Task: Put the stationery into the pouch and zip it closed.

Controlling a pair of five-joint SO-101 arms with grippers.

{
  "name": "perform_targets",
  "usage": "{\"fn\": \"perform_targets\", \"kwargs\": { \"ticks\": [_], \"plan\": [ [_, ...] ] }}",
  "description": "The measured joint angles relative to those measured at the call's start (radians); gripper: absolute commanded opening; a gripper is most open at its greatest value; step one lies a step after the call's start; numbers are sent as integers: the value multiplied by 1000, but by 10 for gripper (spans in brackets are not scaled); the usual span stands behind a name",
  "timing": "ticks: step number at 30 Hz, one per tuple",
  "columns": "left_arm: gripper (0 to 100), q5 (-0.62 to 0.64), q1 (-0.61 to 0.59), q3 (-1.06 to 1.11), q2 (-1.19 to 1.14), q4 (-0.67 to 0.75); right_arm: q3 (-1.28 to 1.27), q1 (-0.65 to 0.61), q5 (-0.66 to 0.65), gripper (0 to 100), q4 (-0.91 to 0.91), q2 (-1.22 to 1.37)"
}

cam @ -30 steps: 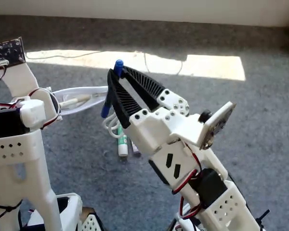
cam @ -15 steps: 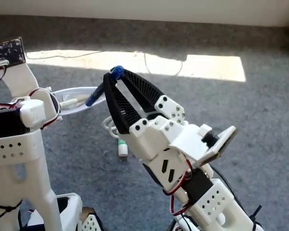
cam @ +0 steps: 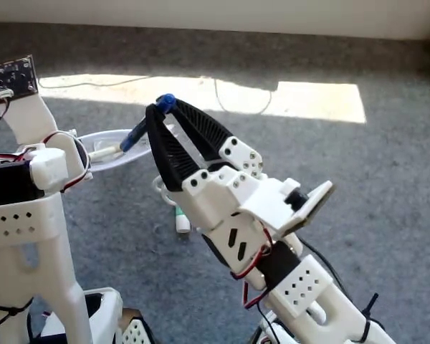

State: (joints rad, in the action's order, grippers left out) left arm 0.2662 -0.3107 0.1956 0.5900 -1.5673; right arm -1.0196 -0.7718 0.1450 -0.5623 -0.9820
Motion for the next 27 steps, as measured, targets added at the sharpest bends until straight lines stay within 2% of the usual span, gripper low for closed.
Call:
{"fn": "perform_targets", "kwargs": {
  "ticks": [15, 27],
  "plan": [
    [11, 0, 0, 9, 0, 0, 0, -2, -3, 5, -75, 218],
    [11, 0, 0, 9, 0, 9, -8, -8, -302, 5, -75, 261]
  ]
}}
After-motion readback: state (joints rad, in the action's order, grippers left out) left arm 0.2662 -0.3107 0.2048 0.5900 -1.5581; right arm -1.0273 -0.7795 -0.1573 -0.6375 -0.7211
